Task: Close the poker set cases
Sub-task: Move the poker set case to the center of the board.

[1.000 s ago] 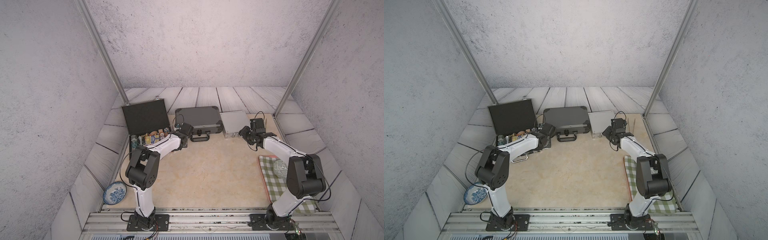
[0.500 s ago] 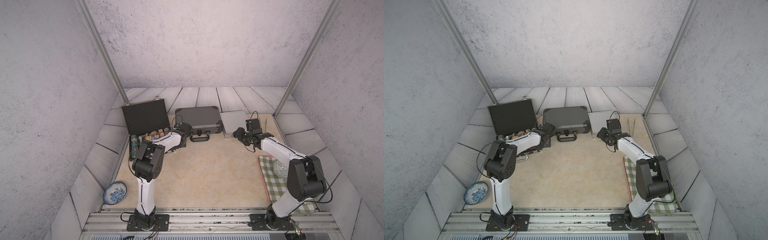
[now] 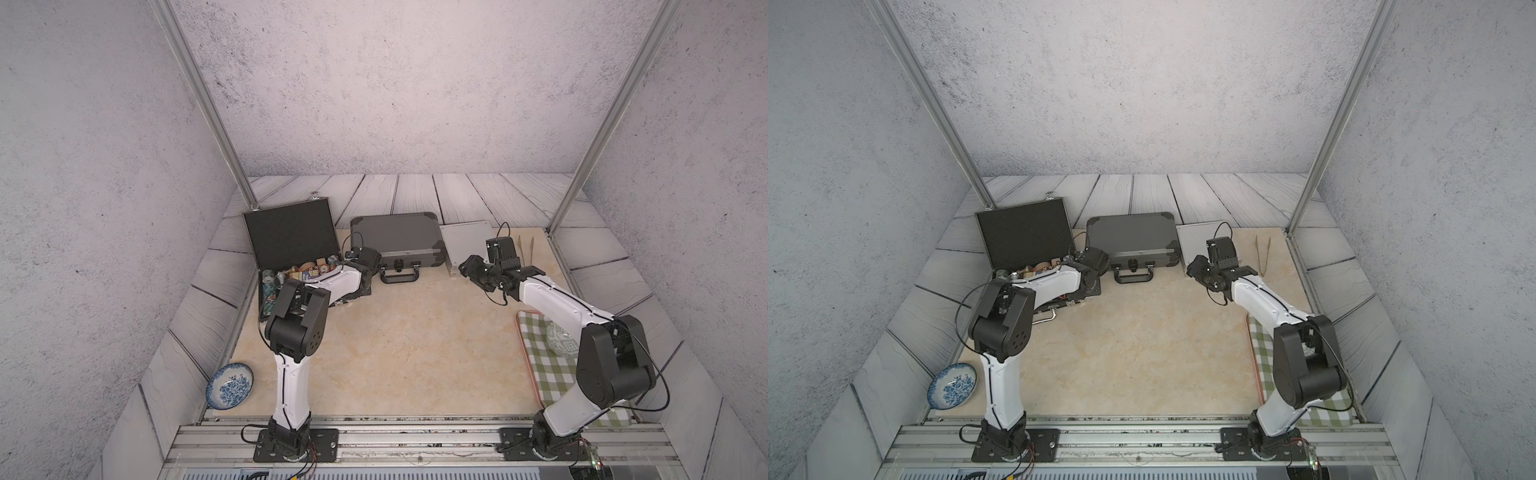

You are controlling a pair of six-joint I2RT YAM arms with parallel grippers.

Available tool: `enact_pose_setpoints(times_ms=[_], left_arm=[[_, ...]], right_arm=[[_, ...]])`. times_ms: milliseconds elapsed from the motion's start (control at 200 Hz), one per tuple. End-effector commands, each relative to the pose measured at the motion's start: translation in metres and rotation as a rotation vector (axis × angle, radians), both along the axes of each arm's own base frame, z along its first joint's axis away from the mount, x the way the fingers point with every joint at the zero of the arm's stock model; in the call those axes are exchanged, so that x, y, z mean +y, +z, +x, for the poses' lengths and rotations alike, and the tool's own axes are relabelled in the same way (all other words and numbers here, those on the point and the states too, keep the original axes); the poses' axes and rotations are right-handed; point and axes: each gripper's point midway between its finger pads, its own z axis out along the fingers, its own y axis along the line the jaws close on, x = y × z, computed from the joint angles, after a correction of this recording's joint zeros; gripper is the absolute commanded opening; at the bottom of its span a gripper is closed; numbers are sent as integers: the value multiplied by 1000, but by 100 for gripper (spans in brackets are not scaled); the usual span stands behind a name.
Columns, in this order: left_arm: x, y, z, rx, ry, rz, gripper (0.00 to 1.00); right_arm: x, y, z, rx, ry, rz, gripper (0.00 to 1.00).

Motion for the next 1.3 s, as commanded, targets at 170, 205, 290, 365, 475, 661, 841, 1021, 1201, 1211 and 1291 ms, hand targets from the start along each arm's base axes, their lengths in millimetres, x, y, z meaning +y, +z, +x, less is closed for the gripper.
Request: enact_pose_setpoints(times_ms=[170, 205, 290, 365, 475, 661, 841, 1021, 1201, 1211, 1291], left_arm=[[14, -17, -68, 106, 123, -27, 11], [13, -16, -72, 101, 130, -12, 11], [15, -14, -81, 81, 154, 13, 11], [17, -15, -88, 77, 170, 21, 11], [17, -14, -96, 74, 172, 23, 10], [-2, -19, -101, 87, 134, -17, 10], [-26, -25, -94, 100, 126, -80, 10], [-41, -30, -94, 103, 199, -152, 9], [-50, -23, -97, 64, 266, -172, 9], [-51, -22, -97, 60, 268, -173, 9], [-59, -18, -97, 41, 276, -182, 9]], right_arm=[[3, 29, -7, -54, 15, 30, 59], [4, 30, -8, -55, 16, 32, 59], [4, 31, -9, -56, 19, 32, 59], [3, 31, -11, -55, 19, 29, 59], [2, 32, -13, -55, 20, 23, 59], [5, 36, -12, -66, 22, 30, 59], [8, 36, -14, -65, 33, 28, 59], [5, 39, -17, -71, 31, 17, 59], [4, 41, -20, -75, 34, 11, 59], [4, 41, -20, -76, 34, 11, 59], [4, 42, -22, -77, 38, 11, 59]])
